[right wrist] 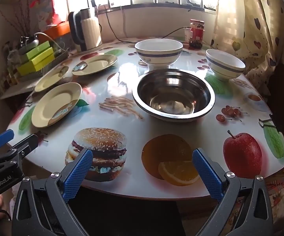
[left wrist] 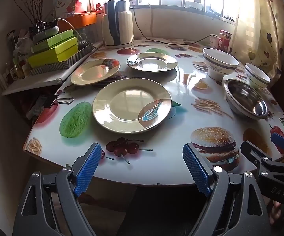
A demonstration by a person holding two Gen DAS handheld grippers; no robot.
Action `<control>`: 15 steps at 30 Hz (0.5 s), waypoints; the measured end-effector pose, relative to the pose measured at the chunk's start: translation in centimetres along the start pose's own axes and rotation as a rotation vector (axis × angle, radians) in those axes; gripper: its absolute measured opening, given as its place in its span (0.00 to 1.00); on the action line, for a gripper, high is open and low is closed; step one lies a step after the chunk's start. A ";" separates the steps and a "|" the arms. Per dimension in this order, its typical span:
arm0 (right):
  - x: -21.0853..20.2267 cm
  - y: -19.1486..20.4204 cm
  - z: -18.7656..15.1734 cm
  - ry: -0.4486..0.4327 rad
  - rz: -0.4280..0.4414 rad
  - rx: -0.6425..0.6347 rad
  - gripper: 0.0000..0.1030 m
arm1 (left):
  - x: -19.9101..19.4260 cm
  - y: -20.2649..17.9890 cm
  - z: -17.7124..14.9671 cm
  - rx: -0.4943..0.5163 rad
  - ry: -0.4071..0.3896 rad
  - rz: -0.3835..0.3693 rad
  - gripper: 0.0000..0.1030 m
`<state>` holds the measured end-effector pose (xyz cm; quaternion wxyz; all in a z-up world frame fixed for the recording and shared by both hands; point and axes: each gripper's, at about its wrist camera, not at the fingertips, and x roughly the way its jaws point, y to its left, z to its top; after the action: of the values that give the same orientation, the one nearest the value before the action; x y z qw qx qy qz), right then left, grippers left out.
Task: Organize plates and bowls
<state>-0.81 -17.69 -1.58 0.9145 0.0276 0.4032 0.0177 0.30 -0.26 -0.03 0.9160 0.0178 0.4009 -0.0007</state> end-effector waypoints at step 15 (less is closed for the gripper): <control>0.0 0.5 0.2 -0.014 0.008 -0.023 1.00 | 0.2 0.3 0.0 -0.012 0.000 0.000 0.83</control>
<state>-0.70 -17.20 -1.40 0.9174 0.0186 0.3966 0.0257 0.42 0.03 -0.18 0.9160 0.0125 0.4009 0.0018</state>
